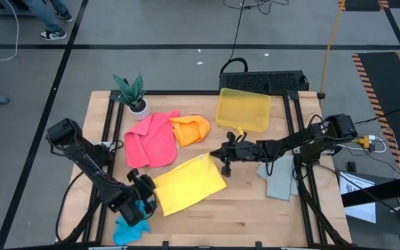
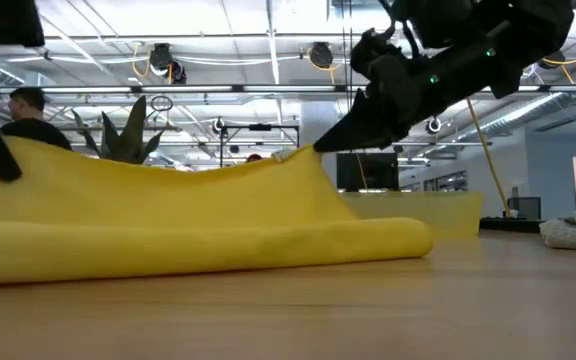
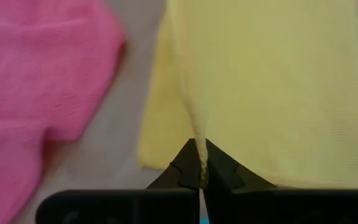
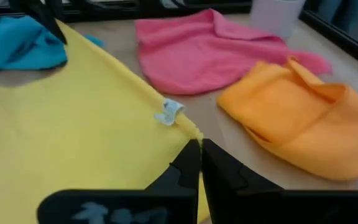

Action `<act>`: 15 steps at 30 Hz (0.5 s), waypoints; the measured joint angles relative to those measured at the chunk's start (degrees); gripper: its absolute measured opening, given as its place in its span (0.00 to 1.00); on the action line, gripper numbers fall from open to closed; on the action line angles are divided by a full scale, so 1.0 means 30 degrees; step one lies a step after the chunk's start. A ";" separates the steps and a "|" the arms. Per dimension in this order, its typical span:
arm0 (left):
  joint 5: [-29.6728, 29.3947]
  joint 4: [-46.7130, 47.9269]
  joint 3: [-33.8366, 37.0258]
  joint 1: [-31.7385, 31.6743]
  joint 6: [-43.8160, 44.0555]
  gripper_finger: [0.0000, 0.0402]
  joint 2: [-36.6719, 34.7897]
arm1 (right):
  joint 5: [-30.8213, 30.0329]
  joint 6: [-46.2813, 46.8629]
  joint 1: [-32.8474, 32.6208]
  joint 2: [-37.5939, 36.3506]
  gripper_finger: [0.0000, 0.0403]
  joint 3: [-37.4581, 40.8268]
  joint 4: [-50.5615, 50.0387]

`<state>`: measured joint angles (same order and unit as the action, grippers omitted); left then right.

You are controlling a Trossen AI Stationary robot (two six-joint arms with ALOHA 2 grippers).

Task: Fold microfiber towels
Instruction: Fold the yellow kitchen towel

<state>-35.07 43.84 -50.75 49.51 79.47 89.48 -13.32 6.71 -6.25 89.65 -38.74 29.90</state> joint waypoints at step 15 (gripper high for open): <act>-0.2340 -0.0498 -0.3621 0.1783 -0.3319 0.02 -0.0155 | 0.2408 -0.0467 -0.1308 -0.2009 0.00 -0.0015 0.1212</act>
<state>-42.09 42.34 -61.61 54.86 69.51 89.01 -6.09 5.31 -10.17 83.62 -38.79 33.53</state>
